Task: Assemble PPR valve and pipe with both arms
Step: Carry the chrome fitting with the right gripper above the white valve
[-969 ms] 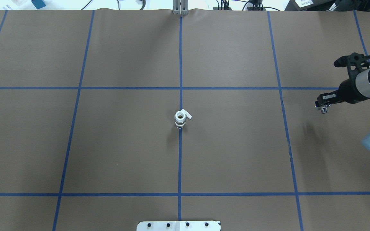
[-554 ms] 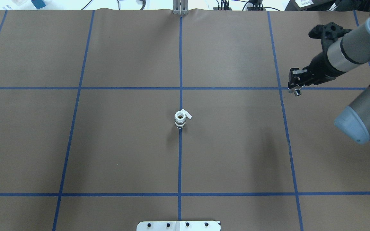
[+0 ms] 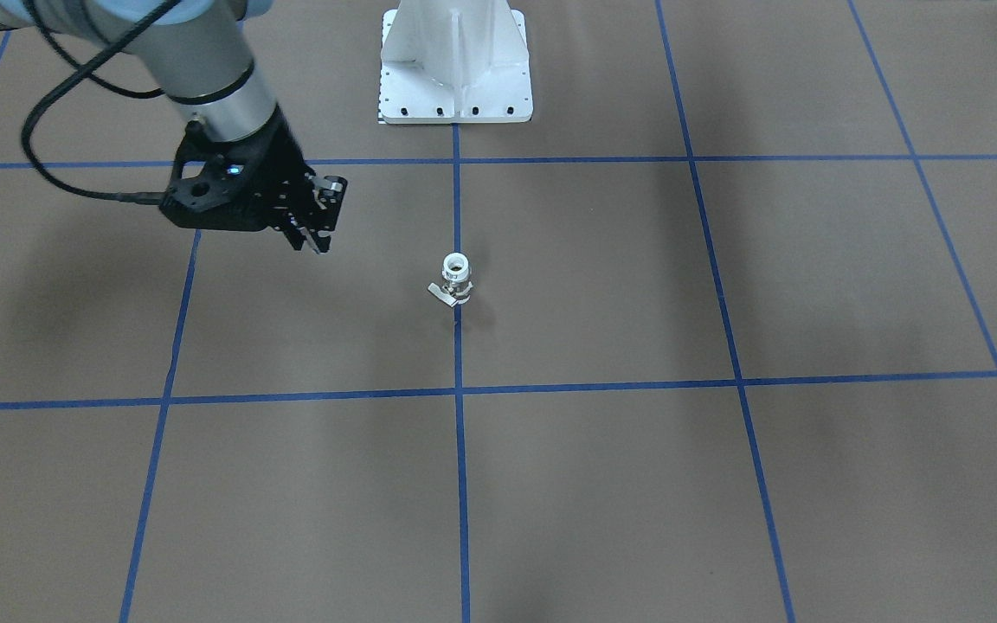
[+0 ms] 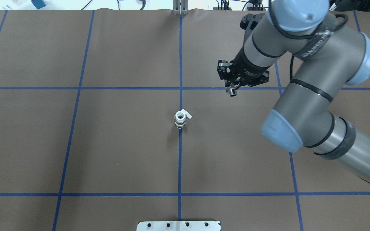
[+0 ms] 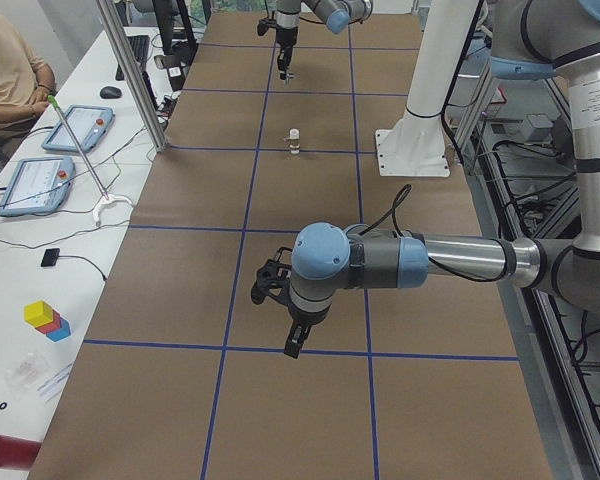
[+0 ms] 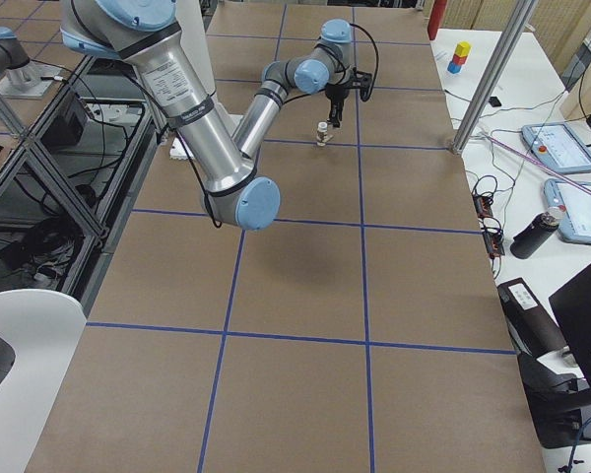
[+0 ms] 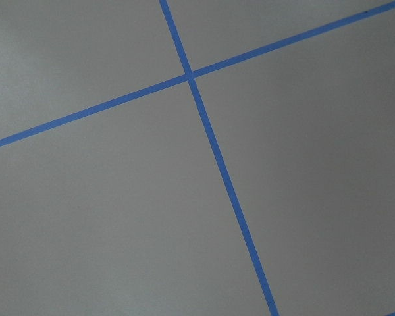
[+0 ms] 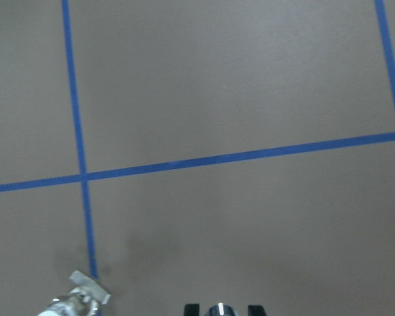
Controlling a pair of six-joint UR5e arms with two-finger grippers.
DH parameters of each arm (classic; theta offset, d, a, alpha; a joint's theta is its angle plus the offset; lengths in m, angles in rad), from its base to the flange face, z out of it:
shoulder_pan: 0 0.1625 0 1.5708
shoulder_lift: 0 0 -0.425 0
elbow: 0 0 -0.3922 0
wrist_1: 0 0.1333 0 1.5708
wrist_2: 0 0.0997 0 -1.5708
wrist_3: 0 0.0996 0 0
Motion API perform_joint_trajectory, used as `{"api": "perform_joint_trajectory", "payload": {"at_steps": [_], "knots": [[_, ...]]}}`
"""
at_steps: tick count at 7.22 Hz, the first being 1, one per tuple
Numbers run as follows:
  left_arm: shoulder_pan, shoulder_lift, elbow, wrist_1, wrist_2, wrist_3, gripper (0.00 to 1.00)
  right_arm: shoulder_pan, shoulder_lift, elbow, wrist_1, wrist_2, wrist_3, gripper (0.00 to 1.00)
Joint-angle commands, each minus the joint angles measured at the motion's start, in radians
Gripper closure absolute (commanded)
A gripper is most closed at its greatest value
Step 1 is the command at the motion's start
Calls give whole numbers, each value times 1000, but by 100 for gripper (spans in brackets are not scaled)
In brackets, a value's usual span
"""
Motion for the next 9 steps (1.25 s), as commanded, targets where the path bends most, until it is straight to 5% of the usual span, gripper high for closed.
{"api": "perform_joint_trajectory", "payload": {"at_steps": [1, 4, 9], "knots": [[0, 2, -2, 0, 0, 0, 0, -77, 194, -162, -90, -65, 123, 100], [1, 0, -2, 0, -2, -3, 0, -143, 273, -301, -87, -97, 149, 100], [1, -1, -2, 0, -2, -3, 0, -175, 278, -343, -79, -102, 152, 100]]}}
